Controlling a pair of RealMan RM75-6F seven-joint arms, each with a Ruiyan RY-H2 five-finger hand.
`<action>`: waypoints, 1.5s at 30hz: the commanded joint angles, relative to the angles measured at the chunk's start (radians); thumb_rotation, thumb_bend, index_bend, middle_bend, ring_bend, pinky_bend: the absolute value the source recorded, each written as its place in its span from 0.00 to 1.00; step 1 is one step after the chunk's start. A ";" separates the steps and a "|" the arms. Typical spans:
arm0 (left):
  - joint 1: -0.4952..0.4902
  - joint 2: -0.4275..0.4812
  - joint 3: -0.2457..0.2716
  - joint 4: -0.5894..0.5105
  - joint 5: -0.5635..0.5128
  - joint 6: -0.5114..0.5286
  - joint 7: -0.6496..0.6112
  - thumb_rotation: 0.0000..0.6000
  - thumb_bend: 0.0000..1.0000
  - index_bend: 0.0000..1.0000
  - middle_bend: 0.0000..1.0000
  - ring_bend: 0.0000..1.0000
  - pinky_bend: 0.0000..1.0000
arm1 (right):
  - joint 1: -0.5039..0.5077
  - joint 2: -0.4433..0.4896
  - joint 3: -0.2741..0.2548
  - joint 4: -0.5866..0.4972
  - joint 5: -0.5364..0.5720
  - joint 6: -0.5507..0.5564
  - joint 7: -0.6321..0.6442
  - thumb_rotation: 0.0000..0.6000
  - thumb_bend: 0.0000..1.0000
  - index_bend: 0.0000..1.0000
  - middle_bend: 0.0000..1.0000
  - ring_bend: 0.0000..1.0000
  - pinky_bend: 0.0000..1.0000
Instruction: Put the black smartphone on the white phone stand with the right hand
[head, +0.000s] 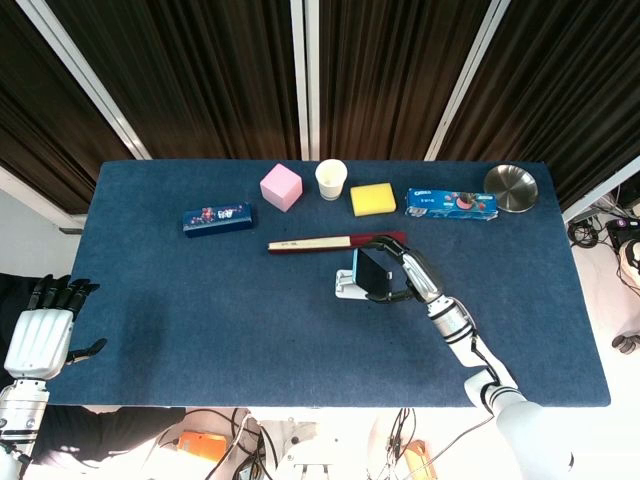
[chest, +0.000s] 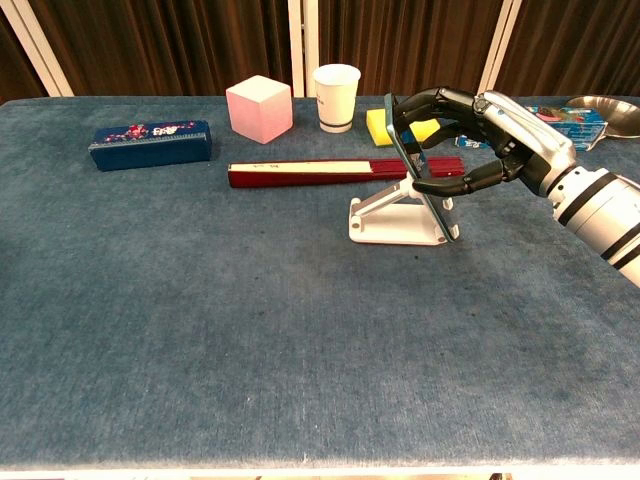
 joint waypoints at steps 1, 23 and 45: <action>0.002 0.000 -0.001 0.003 0.001 0.004 -0.004 1.00 0.08 0.20 0.17 0.10 0.00 | 0.000 0.022 -0.005 -0.024 -0.004 -0.004 -0.025 0.84 0.22 0.24 0.28 0.16 0.26; 0.007 -0.018 0.001 0.048 0.008 0.012 -0.054 1.00 0.08 0.20 0.17 0.11 0.00 | -0.151 0.661 -0.012 -0.999 0.091 -0.027 -0.868 0.91 0.21 0.10 0.23 0.10 0.15; 0.015 -0.089 -0.010 0.131 0.004 0.035 -0.091 1.00 0.08 0.20 0.17 0.11 0.00 | -0.493 1.031 -0.083 -1.374 0.173 0.112 -1.021 0.92 0.21 0.00 0.08 0.00 0.05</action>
